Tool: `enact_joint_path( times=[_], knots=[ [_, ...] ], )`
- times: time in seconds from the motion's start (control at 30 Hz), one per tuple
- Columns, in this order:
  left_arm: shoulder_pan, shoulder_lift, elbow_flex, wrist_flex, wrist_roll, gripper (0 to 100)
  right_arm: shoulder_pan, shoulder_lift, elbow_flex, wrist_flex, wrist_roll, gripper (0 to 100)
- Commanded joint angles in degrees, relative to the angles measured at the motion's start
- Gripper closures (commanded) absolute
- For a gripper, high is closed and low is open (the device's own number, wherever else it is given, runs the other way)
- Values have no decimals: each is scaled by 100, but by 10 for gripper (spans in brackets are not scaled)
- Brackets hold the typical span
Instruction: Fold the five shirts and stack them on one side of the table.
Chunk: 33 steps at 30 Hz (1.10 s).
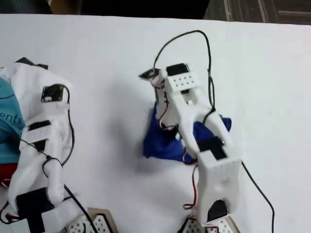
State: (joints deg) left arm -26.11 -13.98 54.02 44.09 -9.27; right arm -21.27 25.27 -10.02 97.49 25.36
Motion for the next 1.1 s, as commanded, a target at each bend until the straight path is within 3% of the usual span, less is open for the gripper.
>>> enact_joint_path(
  times=[0.0, 0.4, 0.77, 1.07],
  knots=[
    [62, -237, 13, -70, 26, 975, 66, -1007, 624, 48, 185, 978],
    [62, -237, 13, -70, 26, 975, 233, -2185, 2488, 22, 431, 978],
    [62, -237, 13, -70, 18, 975, 1736, -3811, 3068, 22, 1125, 978],
    [62, -237, 22, -176, 18, 975, 1648, -4110, 3051, -1534, 580, 978]
  ],
)
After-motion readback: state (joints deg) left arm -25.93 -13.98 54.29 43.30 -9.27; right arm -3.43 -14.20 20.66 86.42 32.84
